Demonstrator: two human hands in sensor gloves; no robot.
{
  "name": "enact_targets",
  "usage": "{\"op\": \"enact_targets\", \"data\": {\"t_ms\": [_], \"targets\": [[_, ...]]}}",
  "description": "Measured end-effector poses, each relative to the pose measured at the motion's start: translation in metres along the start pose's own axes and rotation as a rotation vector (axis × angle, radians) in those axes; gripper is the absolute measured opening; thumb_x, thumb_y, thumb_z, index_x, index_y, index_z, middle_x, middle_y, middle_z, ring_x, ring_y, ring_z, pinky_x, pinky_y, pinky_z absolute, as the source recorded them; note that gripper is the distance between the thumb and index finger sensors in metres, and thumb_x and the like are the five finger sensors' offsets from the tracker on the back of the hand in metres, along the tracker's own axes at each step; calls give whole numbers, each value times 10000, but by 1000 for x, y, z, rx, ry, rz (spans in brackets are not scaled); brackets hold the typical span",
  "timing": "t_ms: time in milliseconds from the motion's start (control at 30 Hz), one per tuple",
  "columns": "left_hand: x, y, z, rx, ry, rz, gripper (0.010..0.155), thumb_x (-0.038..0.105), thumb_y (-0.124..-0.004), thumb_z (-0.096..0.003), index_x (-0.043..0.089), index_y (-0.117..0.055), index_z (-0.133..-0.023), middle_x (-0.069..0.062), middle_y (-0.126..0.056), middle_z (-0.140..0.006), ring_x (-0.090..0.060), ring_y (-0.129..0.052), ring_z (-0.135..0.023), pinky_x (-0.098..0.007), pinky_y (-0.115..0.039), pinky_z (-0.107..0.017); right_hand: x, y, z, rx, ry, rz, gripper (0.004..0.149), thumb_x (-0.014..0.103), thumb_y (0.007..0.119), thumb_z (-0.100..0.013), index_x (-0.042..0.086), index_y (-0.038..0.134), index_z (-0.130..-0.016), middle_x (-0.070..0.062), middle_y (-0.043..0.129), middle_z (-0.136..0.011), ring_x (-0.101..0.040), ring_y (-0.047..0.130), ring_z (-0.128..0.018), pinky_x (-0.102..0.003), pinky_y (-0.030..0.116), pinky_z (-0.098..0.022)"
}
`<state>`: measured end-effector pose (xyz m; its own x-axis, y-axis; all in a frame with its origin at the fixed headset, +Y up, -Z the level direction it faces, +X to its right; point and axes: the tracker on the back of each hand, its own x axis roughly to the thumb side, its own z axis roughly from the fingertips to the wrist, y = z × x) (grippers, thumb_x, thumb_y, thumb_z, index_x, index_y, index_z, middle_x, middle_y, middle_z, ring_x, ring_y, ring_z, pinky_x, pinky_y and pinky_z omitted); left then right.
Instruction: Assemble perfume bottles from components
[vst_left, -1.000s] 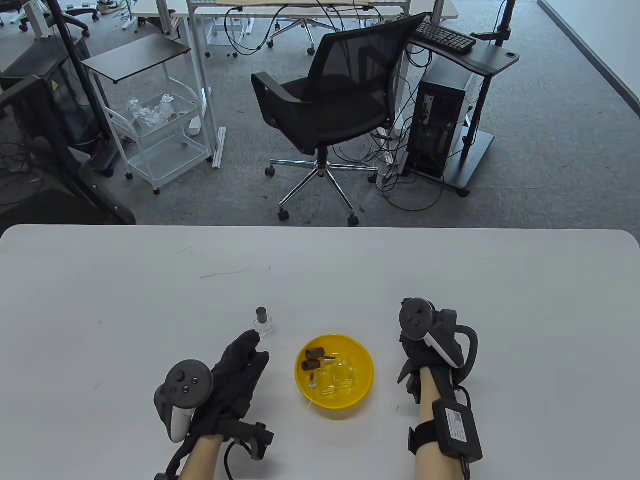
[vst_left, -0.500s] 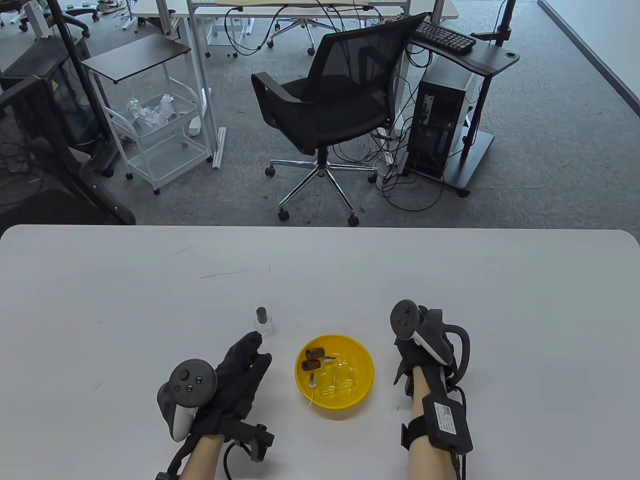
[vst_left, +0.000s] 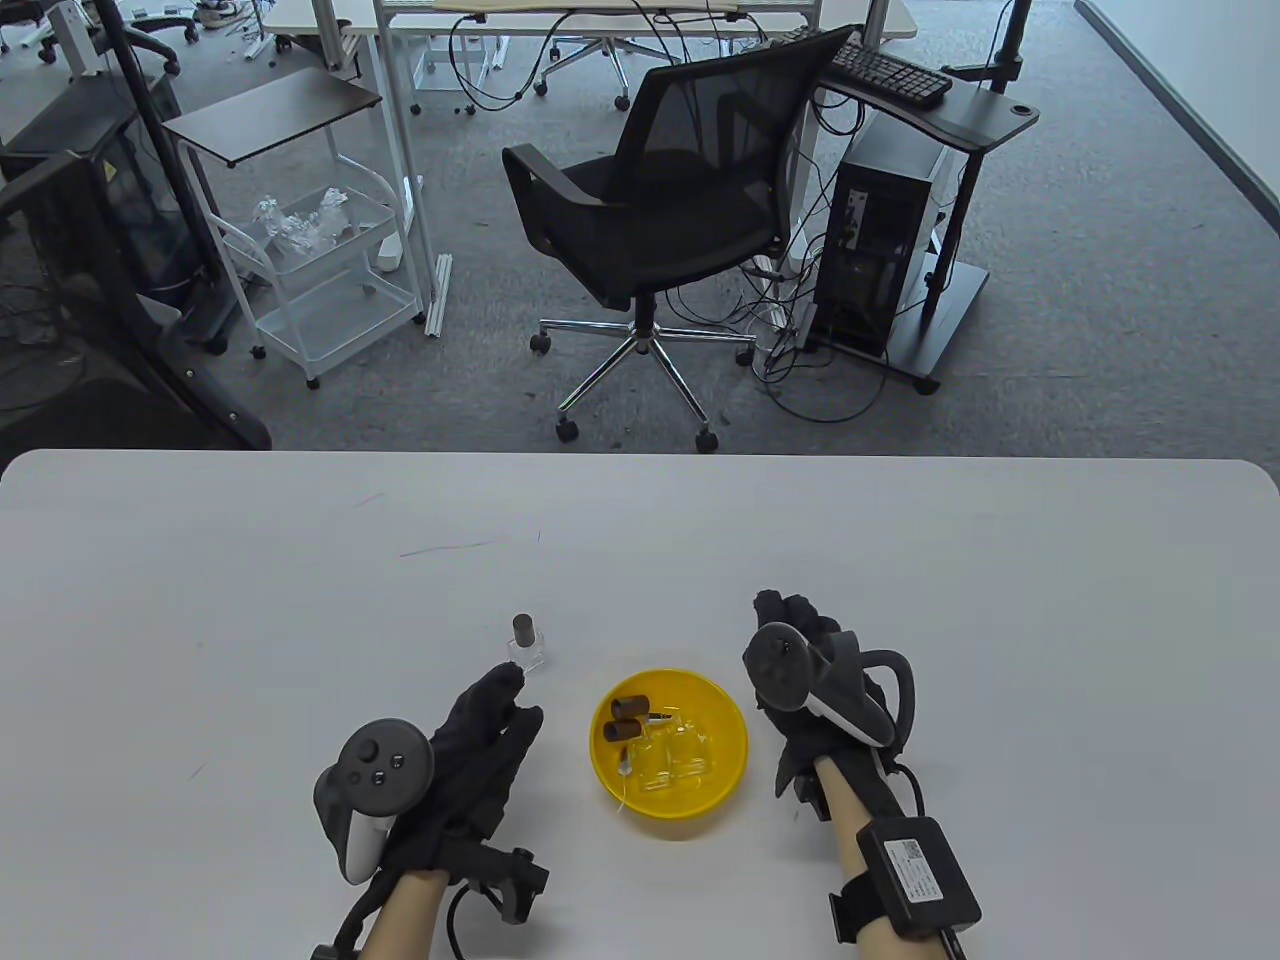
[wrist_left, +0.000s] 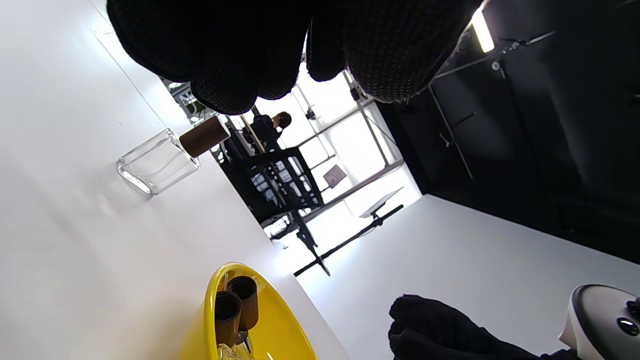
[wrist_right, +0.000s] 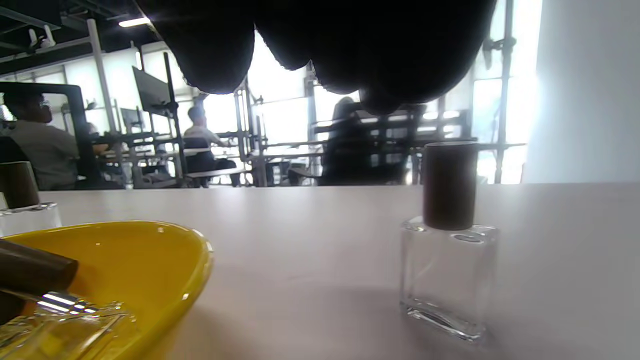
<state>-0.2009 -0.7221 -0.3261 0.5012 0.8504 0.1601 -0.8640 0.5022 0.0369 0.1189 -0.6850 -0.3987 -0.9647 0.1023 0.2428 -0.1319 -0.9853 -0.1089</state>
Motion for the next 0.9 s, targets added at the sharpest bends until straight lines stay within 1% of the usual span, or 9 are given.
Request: {"op": "enact_targets", "data": {"t_ms": [200,233,300,367,500,567,733,800,900], "targets": [[0,0,0,1,-2,5,584,407,-740,-566,209,-582,-1092,-167,-645,-1094,-392,-769,-932,-553,-657,-693,35,6,11,40,-170,22,567,293,763,-591,93,559,-1080,-181,719,-1045,-430,842,-788,-416,812,-481],[0,0,0,1,-4,5,581,407,-740,-567,210,-584,-1091,-168,-646,-1094,-397,-769,-931,-553,-659,-692,43,10,13,67,-204,24,557,286,769,-588,93,576,-1073,-176,739,-1034,-420,861,-772,-405,824,-468],[0,0,0,-1,-6,2,581,407,-740,-566,208,-587,-1090,-169,-649,-1092,-392,-771,-931,-553,-659,-692,51,15,14,103,-229,28,549,278,778,-582,98,591,-1066,-171,754,-1027,-412,874,-766,-398,833,-462],[0,0,0,-4,-9,-1,580,406,-740,-566,208,-588,-1090,-167,-650,-1092,-392,-772,-930,-553,-660,-691,60,22,15,166,-249,40,560,270,785,-579,94,583,-1071,-176,741,-1039,-421,863,-782,-406,829,-474],[1,0,1,-6,-13,2,578,406,-741,-566,209,-591,-1088,-168,-652,-1091,-387,-774,-930,-552,-662,-690,71,39,15,343,-236,101,643,270,810,-571,78,506,-1104,-202,633,-1105,-466,760,-874,-449,783,-548],[1,0,1,-6,-13,5,578,406,-741,-566,207,-592,-1088,-168,-652,-1091,-394,-775,-927,-552,-663,-689,74,46,14,401,-228,127,683,270,818,-568,70,464,-1117,-211,579,-1129,-485,706,-911,-473,753,-580],[1,0,1,-9,-16,5,577,406,-740,-566,207,-594,-1087,-169,-652,-1091,-391,-775,-929,-553,-663,-688,80,60,13,499,-210,153,724,288,824,-570,56,429,-1131,-258,500,-1149,-530,634,-933,-498,705,-612],[1,0,1,-10,-16,4,578,407,-741,-565,206,-595,-1087,-167,-656,-1089,-389,-779,-925,-552,-665,-687,84,64,13,522,-210,182,741,293,826,-569,49,413,-1134,-276,479,-1152,-551,617,-929,-512,692,-613],[2,-1,1,-12,-16,8,577,406,-741,-566,206,-595,-1087,-167,-657,-1088,-390,-780,-923,-551,-667,-686,88,69,13,518,-215,240,751,299,827,-567,35,408,-1131,-278,482,-1149,-535,648,-912,-491,706,-595]]}}
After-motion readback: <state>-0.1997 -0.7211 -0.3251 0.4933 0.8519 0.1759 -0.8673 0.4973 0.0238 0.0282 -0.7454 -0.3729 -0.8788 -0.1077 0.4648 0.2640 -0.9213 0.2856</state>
